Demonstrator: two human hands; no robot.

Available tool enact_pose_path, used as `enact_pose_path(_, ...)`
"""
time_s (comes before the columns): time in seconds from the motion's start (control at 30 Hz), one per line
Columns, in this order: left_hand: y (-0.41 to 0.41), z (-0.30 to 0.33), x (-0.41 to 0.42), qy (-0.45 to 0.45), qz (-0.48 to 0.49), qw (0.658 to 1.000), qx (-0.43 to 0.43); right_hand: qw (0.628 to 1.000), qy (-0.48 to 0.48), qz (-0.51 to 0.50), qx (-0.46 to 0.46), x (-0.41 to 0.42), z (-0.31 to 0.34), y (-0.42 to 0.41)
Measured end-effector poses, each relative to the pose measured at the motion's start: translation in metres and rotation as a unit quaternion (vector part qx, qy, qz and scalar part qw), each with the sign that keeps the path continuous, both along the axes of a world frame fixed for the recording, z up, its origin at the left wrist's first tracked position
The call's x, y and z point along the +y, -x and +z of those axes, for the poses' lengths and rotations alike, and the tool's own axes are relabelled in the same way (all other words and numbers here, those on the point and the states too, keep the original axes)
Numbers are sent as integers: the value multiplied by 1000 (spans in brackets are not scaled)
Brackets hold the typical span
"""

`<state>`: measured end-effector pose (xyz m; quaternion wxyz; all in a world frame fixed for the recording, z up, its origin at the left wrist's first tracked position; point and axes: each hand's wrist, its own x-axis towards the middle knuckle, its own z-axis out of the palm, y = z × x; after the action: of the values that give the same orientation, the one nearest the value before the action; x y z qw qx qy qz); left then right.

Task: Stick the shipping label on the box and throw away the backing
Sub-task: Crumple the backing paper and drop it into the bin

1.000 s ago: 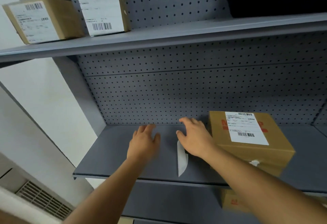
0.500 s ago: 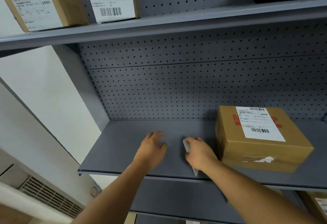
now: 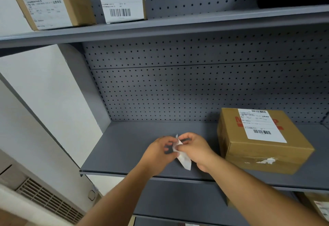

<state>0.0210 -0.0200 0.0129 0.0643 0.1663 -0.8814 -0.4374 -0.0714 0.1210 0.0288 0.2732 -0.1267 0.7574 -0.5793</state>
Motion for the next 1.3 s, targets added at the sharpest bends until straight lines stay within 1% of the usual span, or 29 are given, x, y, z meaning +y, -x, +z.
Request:
enact_pose_path(0.07, -3, 1, -1, -7, 3, 1000, 13, 1000, 11, 13, -19, 1, 5, -4)
enact_pose_path(0.13, -8, 3, -1, -40, 13, 998, 40, 999, 27, 20, -30, 0, 10, -8)
enact_pose_path(0.23, -14, 7, 1, -54, 62, 995, 62, 999, 16, 30, 12, 2, 14, -13)
enact_pose_path(0.33, -21, 8, 5, -70, 103, 990, 64, 996, -15, 64, 64, 5, 14, -11)
enact_pose_path(0.43, -28, 9, 12, -103, 166, 977, 86, 995, -2, 75, 67, 6, 12, -11)
enact_pose_path(0.57, -38, 13, 27, -114, 212, 963, 118, 998, 45, 48, 16, -1, 13, -20)
enact_pose_path(0.63, -48, 15, 32, -121, 197, 965, 122, 998, 62, 19, -26, -6, 10, -25)
enact_pose_path(0.7, -59, 15, 36, -126, 158, 973, 111, 993, 87, -2, -85, -11, 7, -32)
enact_pose_path(0.77, -68, 14, 42, -91, 171, 976, 95, 986, 98, -2, -133, -13, 5, -41)
enact_pose_path(0.87, -78, 14, 52, -2, 253, 964, 81, 976, 102, 31, -189, -11, 1, -57)
enact_pose_path(0.97, -90, 15, 66, 62, 282, 955, 63, 967, 107, 72, -219, 2, -2, -61)
enact_pose_path(1.1, -104, 12, 86, 38, 335, 940, 58, 946, 117, 165, -253, 27, -4, -61)
enact_pose_path(1.2, -113, 6, 106, 17, 355, 933, 64, 944, 104, 172, -260, 40, -10, -66)
enact_pose_path(1.3, -124, 1, 129, -5, 349, 934, 76, 948, 92, 171, -251, 51, -15, -74)
